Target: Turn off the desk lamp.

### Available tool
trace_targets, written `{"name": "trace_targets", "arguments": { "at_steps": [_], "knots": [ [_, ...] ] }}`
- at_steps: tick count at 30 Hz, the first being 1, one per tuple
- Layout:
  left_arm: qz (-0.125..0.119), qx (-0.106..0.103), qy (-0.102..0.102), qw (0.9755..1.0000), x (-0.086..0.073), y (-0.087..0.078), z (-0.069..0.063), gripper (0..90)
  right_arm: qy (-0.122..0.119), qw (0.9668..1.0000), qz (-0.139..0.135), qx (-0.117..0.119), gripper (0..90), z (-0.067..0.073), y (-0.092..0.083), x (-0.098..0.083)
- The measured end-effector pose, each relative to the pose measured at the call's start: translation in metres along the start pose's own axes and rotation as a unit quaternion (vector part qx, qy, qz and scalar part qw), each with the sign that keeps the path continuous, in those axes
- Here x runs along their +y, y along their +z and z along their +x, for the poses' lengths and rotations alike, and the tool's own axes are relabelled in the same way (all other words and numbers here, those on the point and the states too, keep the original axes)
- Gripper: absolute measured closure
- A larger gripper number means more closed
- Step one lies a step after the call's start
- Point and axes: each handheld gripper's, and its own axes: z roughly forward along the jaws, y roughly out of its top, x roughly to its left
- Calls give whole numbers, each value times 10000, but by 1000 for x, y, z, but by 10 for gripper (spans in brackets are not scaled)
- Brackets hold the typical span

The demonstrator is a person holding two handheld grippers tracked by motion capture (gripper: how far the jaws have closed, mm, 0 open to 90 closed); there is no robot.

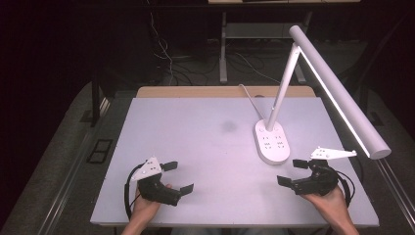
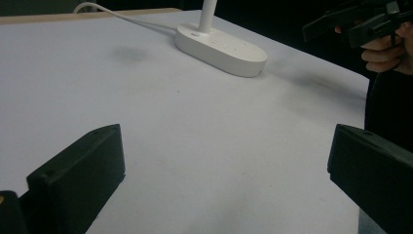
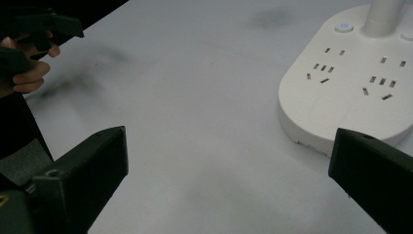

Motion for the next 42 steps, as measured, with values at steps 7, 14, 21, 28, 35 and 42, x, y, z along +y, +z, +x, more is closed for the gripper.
{"name": "trace_targets", "arguments": {
  "at_steps": [7,14,21,28,35,42],
  "knots": [
    [1,9,-14,10000,0,0,0,0,-18,10000,15,18,8,-5,0,12],
    [0,37,-12,10000,0,-1,0,0,-42,10000,80,27,8,-9,0,23],
    [22,31,4,10000,0,-1,1,0,-50,9999,128,24,8,-14,1,36],
    [19,45,-32,10000,-1,-1,1,0,-69,9999,148,-21,8,-22,4,51],
    [-7,66,-51,10000,-1,-2,1,0,-86,9997,209,-71,9,-32,9,62],
    [-10,75,-40,10000,-1,-2,1,0,-65,9996,244,-98,8,-45,15,72]
  ]
}}
